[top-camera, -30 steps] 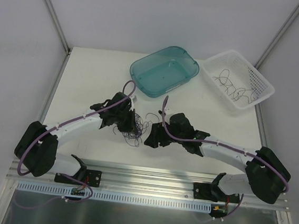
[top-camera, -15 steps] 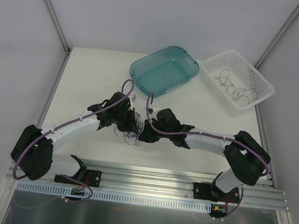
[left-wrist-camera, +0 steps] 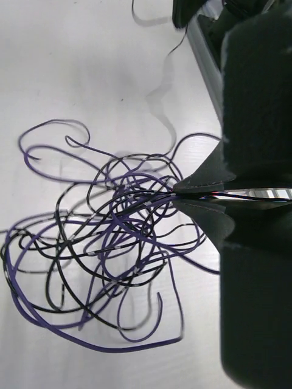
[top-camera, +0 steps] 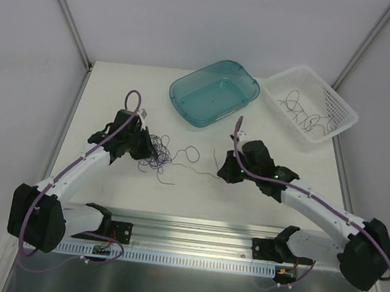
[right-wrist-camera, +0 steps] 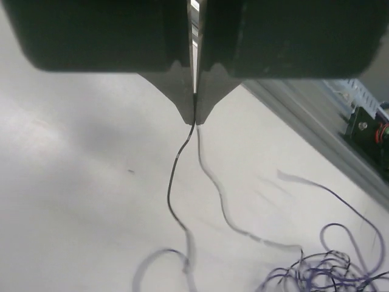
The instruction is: Untangle the cables
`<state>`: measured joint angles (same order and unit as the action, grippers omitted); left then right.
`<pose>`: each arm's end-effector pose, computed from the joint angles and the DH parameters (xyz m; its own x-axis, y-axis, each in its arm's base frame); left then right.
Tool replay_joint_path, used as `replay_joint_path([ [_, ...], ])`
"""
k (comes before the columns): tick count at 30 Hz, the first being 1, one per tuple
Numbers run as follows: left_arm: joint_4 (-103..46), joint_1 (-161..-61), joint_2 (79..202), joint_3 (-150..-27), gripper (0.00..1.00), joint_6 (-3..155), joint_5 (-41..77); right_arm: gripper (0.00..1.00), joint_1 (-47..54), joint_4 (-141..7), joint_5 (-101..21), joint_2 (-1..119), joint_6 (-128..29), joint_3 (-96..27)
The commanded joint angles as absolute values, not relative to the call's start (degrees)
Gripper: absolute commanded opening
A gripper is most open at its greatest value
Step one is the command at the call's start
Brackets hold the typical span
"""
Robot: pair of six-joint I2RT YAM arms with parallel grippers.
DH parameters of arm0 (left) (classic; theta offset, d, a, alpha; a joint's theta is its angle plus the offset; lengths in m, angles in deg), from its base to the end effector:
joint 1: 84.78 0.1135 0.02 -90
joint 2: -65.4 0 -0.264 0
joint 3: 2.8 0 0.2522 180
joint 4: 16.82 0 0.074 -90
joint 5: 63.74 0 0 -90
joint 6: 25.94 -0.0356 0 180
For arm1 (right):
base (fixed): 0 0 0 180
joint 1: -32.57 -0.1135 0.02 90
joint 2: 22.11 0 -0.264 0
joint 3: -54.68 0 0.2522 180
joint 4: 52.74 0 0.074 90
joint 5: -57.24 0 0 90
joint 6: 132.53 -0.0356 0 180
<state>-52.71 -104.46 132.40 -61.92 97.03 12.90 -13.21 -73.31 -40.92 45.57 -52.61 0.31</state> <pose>0.2280 -0.0903 0.2468 -0.8103 -0.2725 -0.5188 0.0522 0.8482 -0.5271 0.1748 0.1869 0.2388 -0.5213 -0.2873 -0.8035 -0.7113 0.6665 0.2232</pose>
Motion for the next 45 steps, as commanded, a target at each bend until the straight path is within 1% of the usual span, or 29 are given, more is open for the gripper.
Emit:
replay_joint_path([
  [1,-55.8,-101.31,129.91,-62.26,0.0,93.24,14.3,0.01,-5.68,-87.3,-37.85,35.57,-49.56,-0.73],
  [4,-57.3,-100.25,129.73,-61.74,0.0,92.89,15.1,0.01,-0.58,-93.03,-37.94,29.42,-46.4,-4.95],
  [6,-57.3,-100.16,129.56,-61.39,0.0,92.8,15.01,0.01,1.53,-98.3,-37.68,27.56,-43.95,-10.66],
  [10,-57.47,-100.16,129.73,-60.25,0.0,92.97,16.06,0.01,3.21,-105.16,-36.54,25.01,-41.4,-21.2],
  [14,-58.61,-100.07,130.78,-59.28,0.0,93.94,20.1,0.01,4.7,-110.43,-33.12,22.99,-39.54,-31.23],
  [15,-58.88,-99.99,131.83,-59.28,0.0,94.29,22.46,0.01,5.06,-111.14,-31.37,22.72,-39.28,-35.07],
  [19,-59.58,-99.63,134.91,-59.1,0.0,95.87,25.46,0.01,5.24,-112.56,-28.46,20.79,-37.96,-42.03],
  [25,-59.41,-99.28,138.69,-60.32,0.0,96.84,27.75,0.01,5.24,-111.86,-23.36,16.75,-36.99,-46.01],
  [28,-59.5,-99.11,140.45,-61.03,0.02,96.58,29.16,0.01,5.24,-110.72,-21.6,15.43,-36.73,-47.41],
  [36,-59.76,-98.32,141.51,-61.12,0.03,96.84,32.49,0.01,5.15,-112.03,-17.65,14.72,-35.32,-50.4],
  [41,-60.2,-97.09,142.3,-59.98,0.08,98.77,35.05,0.01,4.89,-110.8,-6.41,12.44,-33.65,-53.91],
  [43,-60.11,-96.82,142.74,-59.63,0.08,100.96,36.36,0.01,4.53,-109.4,-3.51,11.64,-33.65,-54.45],
  [45,-60.11,-96.56,143.27,-59.63,0.08,101.93,37.33,0.01,3.75,-109.04,-3.31,11.64,-33.65,-53.92],
])
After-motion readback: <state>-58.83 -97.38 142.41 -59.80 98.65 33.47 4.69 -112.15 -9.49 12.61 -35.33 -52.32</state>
